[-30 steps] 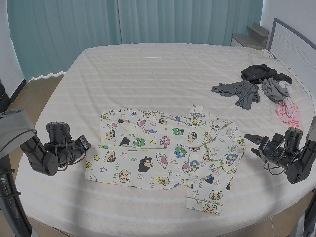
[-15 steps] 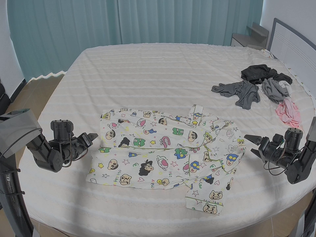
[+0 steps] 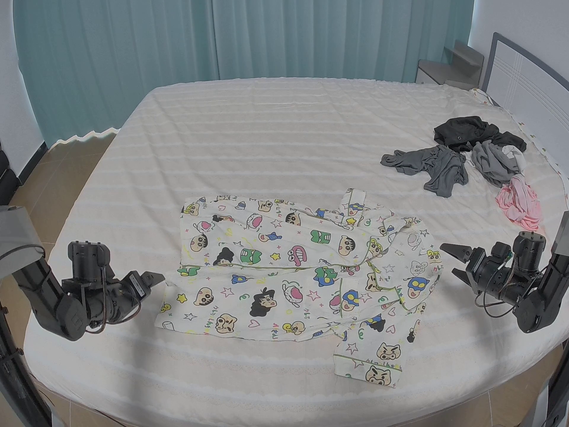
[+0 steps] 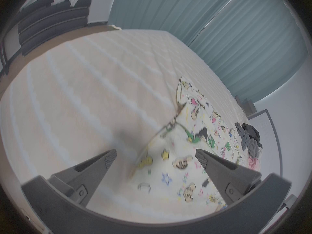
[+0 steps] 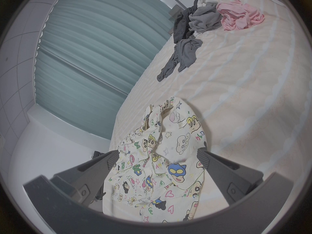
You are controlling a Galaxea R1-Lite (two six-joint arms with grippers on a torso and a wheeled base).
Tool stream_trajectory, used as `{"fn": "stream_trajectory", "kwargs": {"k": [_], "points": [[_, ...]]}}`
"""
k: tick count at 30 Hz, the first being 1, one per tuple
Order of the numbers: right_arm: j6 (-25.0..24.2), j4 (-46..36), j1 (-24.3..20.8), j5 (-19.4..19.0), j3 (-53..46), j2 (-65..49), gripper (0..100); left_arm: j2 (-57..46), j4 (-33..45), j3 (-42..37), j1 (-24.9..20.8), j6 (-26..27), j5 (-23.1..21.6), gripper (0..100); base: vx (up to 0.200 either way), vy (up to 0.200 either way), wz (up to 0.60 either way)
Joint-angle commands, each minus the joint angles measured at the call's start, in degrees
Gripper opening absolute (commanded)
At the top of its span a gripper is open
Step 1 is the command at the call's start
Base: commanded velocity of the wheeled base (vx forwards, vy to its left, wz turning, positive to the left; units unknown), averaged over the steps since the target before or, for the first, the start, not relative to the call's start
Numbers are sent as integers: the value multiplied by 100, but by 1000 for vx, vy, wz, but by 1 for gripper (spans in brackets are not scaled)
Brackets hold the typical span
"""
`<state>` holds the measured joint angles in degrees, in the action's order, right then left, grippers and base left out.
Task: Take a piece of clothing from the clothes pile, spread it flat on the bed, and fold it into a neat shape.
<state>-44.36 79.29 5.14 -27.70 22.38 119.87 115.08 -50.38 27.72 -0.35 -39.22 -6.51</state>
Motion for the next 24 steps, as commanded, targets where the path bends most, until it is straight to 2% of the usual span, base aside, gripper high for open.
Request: {"fn": "stream_trajectory", "kwargs": {"k": [1, 6, 9, 11, 17, 24], "points": [[-2, 184, -31, -8, -146, 28, 100, -522, -7, -716, -343, -376, -61, 100, 0, 0, 0], [-2, 263, -84, -8, -225, 19, 100, -144, -7, -733, -536, -772, -8, 100, 0, 0, 0], [-2, 280, -75, 1, -225, 28, 100, 94, -15, -698, -597, -833, 88, 100, 0, 0, 0], [-2, 289, -75, 1, -234, 19, 100, 507, -130, -549, -615, -860, 317, 100, 0, 0, 0], [-2, 289, -75, 1, -234, 19, 100, 788, -253, -364, -747, -1141, 387, 100, 0, 0, 0], [6, 298, -84, -8, -278, 28, 100, 1157, -253, 146, -896, -1440, 792, 100, 0, 0, 0]]}}
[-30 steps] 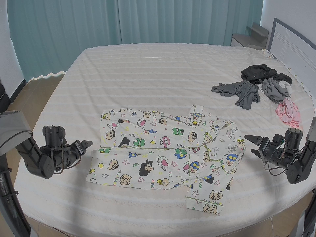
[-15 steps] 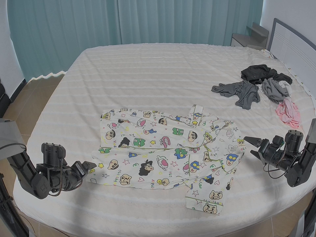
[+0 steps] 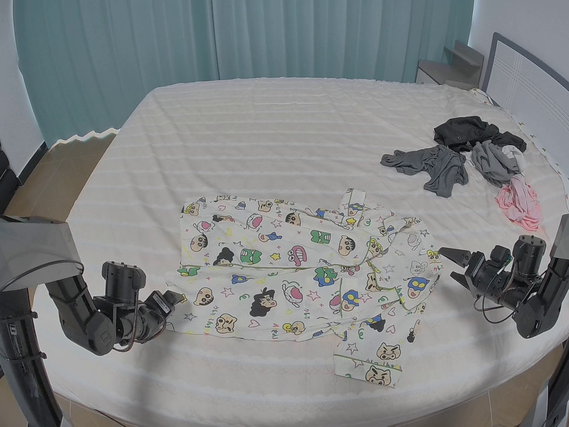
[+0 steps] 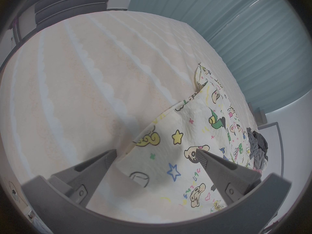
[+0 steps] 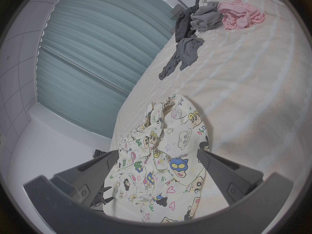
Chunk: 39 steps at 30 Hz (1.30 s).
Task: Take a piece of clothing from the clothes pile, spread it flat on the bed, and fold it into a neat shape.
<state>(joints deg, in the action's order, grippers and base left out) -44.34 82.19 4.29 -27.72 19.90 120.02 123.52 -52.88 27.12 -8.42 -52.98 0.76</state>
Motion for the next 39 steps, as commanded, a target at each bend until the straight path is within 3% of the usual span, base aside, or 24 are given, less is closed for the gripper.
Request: {"fn": "stream_trajectory", "kwargs": {"k": [1, 4, 5, 23, 35, 39], "points": [[4, 8, -7, -5, -30, 13, 100, 349, -3, 250, -116, -72, 74, 100, 0, 0, 0], [4, 8, -16, -5, -38, 22, 100, 428, -3, 364, -133, -81, 232, 100, 0, 0, 0], [4, -1, -16, -5, -38, 22, 100, 437, -3, 373, -133, -81, 258, 0, 0, 0, 0], [13, 8, -719, -163, -188, 198, 100, 32, -3, -181, -116, -72, 390, 0, 0, 0, 0], [48, 342, -807, -190, -504, 268, 100, -469, 6, -893, -124, -28, 390, 0, 0, 0, 0], [285, 377, -921, -313, -785, 294, 100, -618, 6, -1130, -124, 42, 381, 0, 0, 0, 0]]}}
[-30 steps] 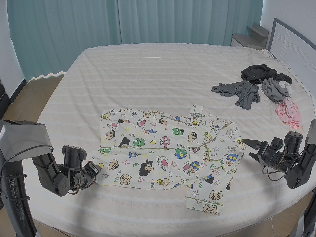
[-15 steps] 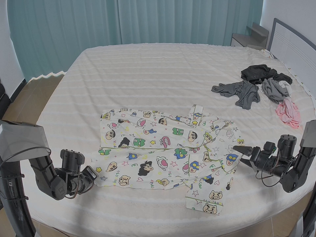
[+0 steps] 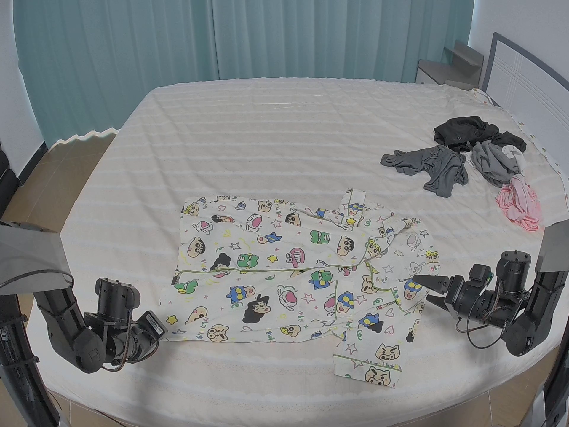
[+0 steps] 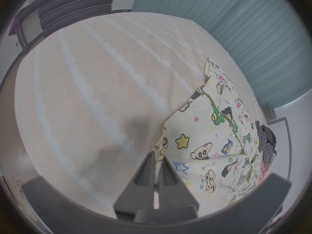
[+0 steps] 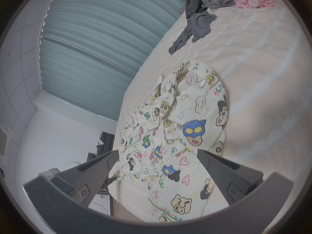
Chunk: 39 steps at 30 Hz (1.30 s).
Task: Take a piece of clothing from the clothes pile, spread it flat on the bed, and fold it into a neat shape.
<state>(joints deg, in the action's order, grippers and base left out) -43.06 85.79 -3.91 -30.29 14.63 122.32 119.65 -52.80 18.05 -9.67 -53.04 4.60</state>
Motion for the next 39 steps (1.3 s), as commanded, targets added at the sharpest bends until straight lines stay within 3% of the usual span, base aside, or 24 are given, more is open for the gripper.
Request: {"fn": "stream_trajectory", "kwargs": {"k": [1, 7, 8, 14, 21, 39], "points": [[272, 0, -154, -56, -338, 73, 100, -284, 6, -285, 0, 66, -11, 0, 0, 0, 0], [816, -71, -382, -56, -716, 143, 100, -372, 24, -417, 0, 66, -55, 0, 0, 0, 0], [1089, -88, -567, -56, -830, 319, 100, -372, 6, -390, 9, 66, -55, 0, 0, 0, 0], [1133, -167, -927, -56, -848, 433, 100, -328, -20, -241, -18, 66, -55, 0, 0, 0, 0], [1361, -791, -778, -47, -900, 424, 100, -364, -29, -162, -26, 66, -64, 0, 0, 0, 0], [1599, -835, -839, 6, -769, 802, 100, -372, -38, -12, -26, 48, -64, 0, 0, 0, 0]]}}
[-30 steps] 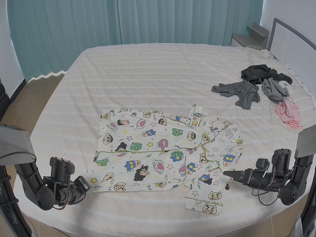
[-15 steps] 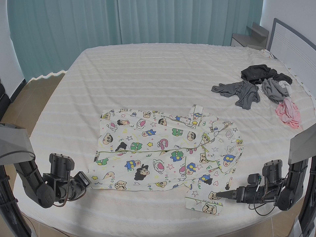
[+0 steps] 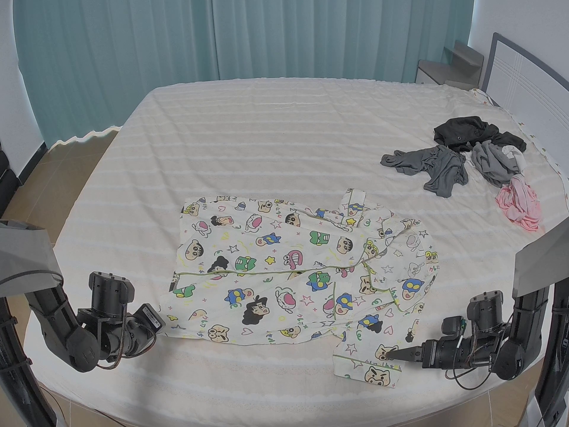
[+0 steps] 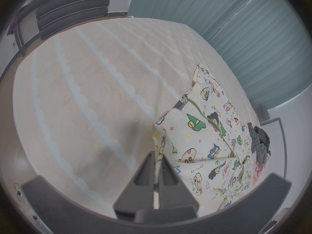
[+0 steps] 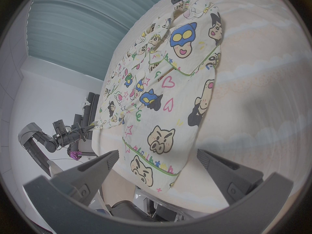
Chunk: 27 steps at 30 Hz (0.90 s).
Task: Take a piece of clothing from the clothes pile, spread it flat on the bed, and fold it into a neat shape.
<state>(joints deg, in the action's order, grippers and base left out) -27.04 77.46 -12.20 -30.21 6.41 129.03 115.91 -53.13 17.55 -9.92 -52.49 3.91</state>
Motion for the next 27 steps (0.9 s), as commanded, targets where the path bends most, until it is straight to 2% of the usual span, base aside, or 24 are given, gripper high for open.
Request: {"fn": "stream_trajectory", "kwargs": {"k": [1, 10, 11, 15, 22, 27], "points": [[-3, -3, -19, -3, 79, 149, 100, 2, -5, 46, -1, -7, 4, 0, 0, 0, 0], [-3, -135, -371, -3, 361, 202, 100, -16, -5, 81, -1, -7, 13, 0, 0, 0, 0], [-3, -249, -414, -3, 422, 193, 0, -16, -5, 81, -1, -7, 13, 0, 0, 0, 0], [-3, -618, -485, 6, 572, 88, 0, -33, -5, 81, -1, -7, 13, 0, 0, 0, 0], [23, -688, -414, 6, 387, -35, 0, -60, 13, 38, 8, 11, 13, 0, 0, 0, 0], [252, -688, -256, 15, 167, -97, 0, -130, 39, 11, -1, 20, 22, 0, 0, 0, 0]]}}
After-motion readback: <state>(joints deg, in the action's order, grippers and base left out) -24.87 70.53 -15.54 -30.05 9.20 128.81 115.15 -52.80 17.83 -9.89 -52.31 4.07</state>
